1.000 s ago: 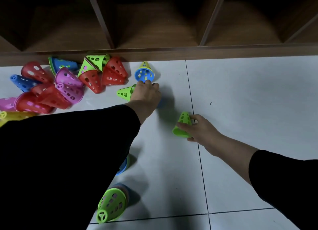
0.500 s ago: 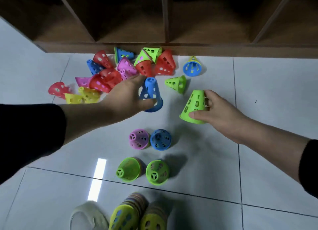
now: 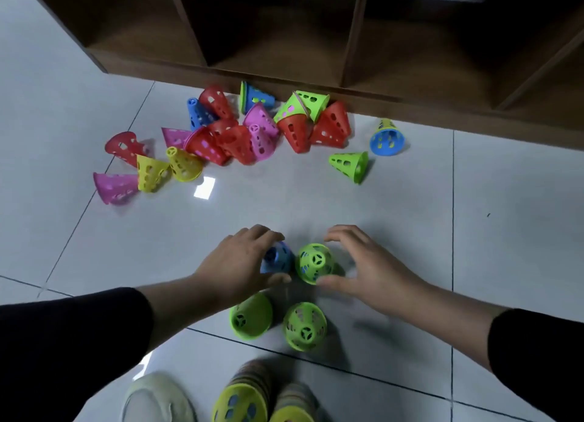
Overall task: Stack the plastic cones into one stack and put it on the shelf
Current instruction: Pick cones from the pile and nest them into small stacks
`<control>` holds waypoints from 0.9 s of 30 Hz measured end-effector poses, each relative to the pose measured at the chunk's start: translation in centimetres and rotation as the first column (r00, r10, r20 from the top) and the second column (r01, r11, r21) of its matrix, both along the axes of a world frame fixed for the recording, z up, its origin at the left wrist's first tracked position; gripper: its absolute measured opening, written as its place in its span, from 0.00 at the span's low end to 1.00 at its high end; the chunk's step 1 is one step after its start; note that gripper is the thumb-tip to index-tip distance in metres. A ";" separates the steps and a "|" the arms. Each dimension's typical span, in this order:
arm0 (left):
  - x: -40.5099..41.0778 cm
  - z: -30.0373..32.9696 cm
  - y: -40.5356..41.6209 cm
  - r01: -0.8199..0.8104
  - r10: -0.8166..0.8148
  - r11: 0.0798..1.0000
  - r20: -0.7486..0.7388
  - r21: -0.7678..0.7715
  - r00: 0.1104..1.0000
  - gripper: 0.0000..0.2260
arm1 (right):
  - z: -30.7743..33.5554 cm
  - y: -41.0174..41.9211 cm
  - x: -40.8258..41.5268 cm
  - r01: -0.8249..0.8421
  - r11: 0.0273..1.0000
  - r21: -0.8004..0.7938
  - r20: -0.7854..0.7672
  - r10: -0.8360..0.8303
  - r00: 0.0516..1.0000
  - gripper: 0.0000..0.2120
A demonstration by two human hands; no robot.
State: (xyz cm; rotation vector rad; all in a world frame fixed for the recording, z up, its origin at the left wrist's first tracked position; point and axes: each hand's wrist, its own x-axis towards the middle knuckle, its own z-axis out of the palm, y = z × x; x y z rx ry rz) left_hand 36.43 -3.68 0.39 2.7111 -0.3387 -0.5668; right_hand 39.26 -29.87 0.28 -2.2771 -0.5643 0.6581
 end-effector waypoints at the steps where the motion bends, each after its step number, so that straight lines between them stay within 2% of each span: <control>1: 0.1 -0.1 0.2 -0.003 0.003 1.000 -0.009 -0.018 1.000 0.35 | 0.0 -0.2 0.6 0.013 1.000 0.011 0.028 -0.013 1.000 0.29; 3: 0.8 0.0 0.8 -0.042 0.042 0.998 -0.005 -0.056 0.999 0.36 | -0.2 -0.5 2.7 0.061 0.998 0.001 0.104 -0.061 0.993 0.24; 5: 2.0 -0.1 1.2 -0.084 0.086 0.994 0.017 -0.071 0.996 0.33 | -0.6 -0.7 5.7 0.135 0.989 -0.055 0.198 -0.122 0.973 0.20; 7: 3.5 0.0 1.2 -0.099 0.102 0.993 0.053 -0.070 0.993 0.28 | -1.2 -0.7 9.0 0.187 0.972 -0.143 0.298 -0.138 0.945 0.22; 9: 5.3 0.1 0.6 -0.109 0.114 0.991 0.065 -0.080 0.991 0.24 | -1.9 -0.3 12.1 0.184 0.950 -0.253 0.365 -0.082 0.927 0.29; 11: 7.1 0.1 -0.3 -0.129 0.136 0.986 0.061 -0.107 0.989 0.22 | -2.7 0.3 14.5 0.174 0.901 -0.396 0.357 -0.024 0.934 0.35; 13: 9.0 0.1 -1.4 -0.180 0.186 0.966 0.015 -0.184 0.982 0.21 | -3.9 0.5 16.3 0.178 0.840 -0.513 0.318 -0.006 0.948 0.37; 15: 10.7 0.1 -2.6 -0.259 0.246 0.932 -0.083 -0.253 0.966 0.20 | -4.9 0.6 17.4 0.197 0.814 -0.546 0.286 -0.040 0.957 0.33; 17: 12.2 -0.2 -3.7 -0.361 0.316 0.891 -0.193 -0.276 0.929 0.20 | -5.5 0.5 17.6 0.245 0.826 -0.507 0.261 -0.124 0.957 0.30; 19: 13.3 -0.5 -4.7 -0.536 0.428 0.782 -0.350 -0.318 0.833 0.22 | -5.8 0.9 17.1 0.316 0.875 -0.365 0.227 -0.246 0.942 0.30; 21: 14.5 -1.0 -5.7 -0.746 0.503 0.552 -0.565 -0.372 0.654 0.25 | -5.6 1.7 16.1 0.364 0.922 -0.130 0.163 -0.342 0.925 0.31; 23: 15.6 -1.2 -6.9 -0.866 0.467 0.324 -0.732 -0.380 0.496 0.22 | -4.9 2.6 15.0 0.313 0.949 0.040 0.111 -0.316 0.942 0.32; 25: 16.7 -1.5 -7.6 -0.907 0.453 0.158 -0.788 -0.390 0.417 0.20 | -4.0 3.1 14.2 0.256 0.961 0.105 0.036 -0.261 0.965 0.33; 27: 17.3 -1.8 -7.7 -0.913 0.497 0.065 -0.781 -0.403 0.379 0.18 | -3.6 3.0 14.3 0.204 0.969 0.141 0.002 -0.206 0.978 0.34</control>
